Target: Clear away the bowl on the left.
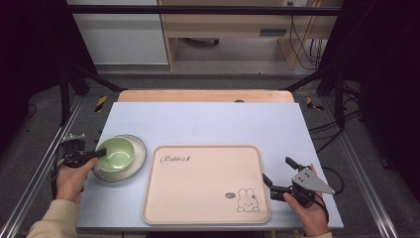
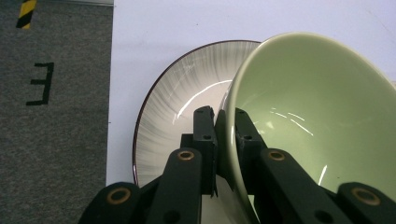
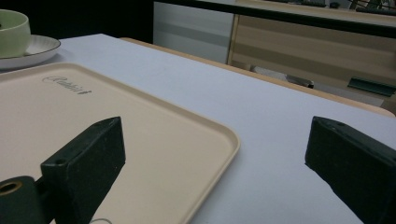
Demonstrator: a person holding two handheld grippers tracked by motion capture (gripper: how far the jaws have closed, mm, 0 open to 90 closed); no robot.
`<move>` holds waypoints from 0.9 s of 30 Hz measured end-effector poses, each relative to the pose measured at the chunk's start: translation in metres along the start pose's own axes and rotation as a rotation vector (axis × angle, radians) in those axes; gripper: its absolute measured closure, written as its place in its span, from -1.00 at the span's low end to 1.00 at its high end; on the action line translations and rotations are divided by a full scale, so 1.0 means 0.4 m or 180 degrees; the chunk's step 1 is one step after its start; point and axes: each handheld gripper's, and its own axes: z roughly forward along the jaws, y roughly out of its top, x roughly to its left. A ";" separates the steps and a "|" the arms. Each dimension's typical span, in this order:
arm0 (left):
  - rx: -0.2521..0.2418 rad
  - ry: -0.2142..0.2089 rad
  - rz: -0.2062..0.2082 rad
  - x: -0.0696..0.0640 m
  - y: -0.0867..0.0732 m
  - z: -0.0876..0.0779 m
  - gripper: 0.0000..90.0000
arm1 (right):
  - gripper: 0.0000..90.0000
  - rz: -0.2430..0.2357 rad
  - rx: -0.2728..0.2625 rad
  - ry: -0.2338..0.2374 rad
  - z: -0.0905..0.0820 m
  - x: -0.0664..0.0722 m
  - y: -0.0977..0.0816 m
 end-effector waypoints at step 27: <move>-0.0195 -0.0449 0.0364 -0.180 0.054 -0.021 0.84 | -0.90 -0.0049 -0.0051 0.0022 0.000 0.003 0.001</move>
